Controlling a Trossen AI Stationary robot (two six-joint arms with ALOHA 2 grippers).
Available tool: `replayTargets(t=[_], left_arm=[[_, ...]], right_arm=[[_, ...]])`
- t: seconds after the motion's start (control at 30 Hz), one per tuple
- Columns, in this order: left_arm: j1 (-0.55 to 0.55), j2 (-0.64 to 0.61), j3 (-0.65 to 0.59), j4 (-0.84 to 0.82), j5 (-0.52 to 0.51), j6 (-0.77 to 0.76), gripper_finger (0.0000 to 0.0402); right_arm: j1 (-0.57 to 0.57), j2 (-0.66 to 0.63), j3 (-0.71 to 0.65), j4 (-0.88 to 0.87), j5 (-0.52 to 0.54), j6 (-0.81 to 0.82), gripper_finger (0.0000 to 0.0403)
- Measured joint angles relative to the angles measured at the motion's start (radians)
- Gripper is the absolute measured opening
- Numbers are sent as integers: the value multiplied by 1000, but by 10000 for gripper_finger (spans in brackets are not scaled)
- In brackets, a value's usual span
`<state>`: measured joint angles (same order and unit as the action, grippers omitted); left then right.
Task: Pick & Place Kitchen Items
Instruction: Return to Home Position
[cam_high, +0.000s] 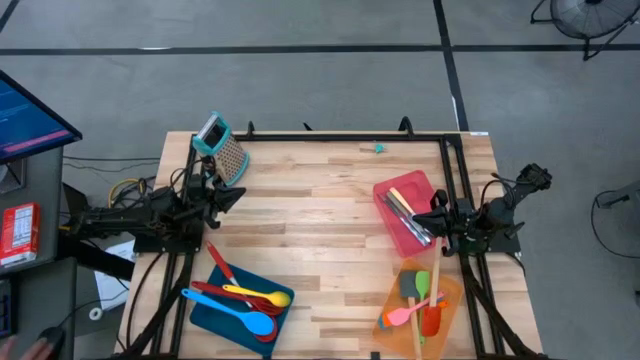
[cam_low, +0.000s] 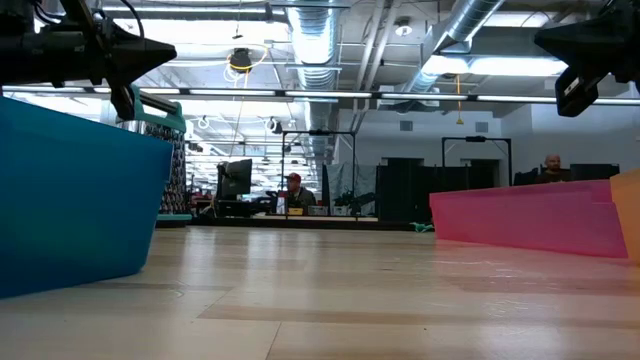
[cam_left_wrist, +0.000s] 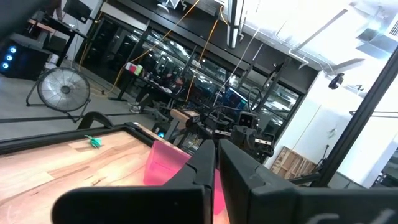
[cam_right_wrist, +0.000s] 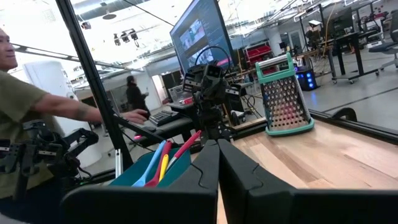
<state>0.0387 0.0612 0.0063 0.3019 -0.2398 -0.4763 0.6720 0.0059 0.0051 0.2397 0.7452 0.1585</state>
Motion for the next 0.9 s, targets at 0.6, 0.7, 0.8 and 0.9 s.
replayTargets(t=[0.6, 0.7, 0.8, 0.9], left_arm=[[0, 0, 0, 7, -4, 0, 3], [0, 0, 0, 7, -4, 0, 3], [0, 0, 0, 8, -4, 0, 3], [0, 0, 0, 10, -3, 0, 3]], right_arm=[[0, 0, 0, 0, 0, 0, 0], [0, 0, 0, 0, 0, 0, 0], [0, 0, 0, 0, 0, 0, 0], [0, 0, 0, 0, 0, 0, 0]])
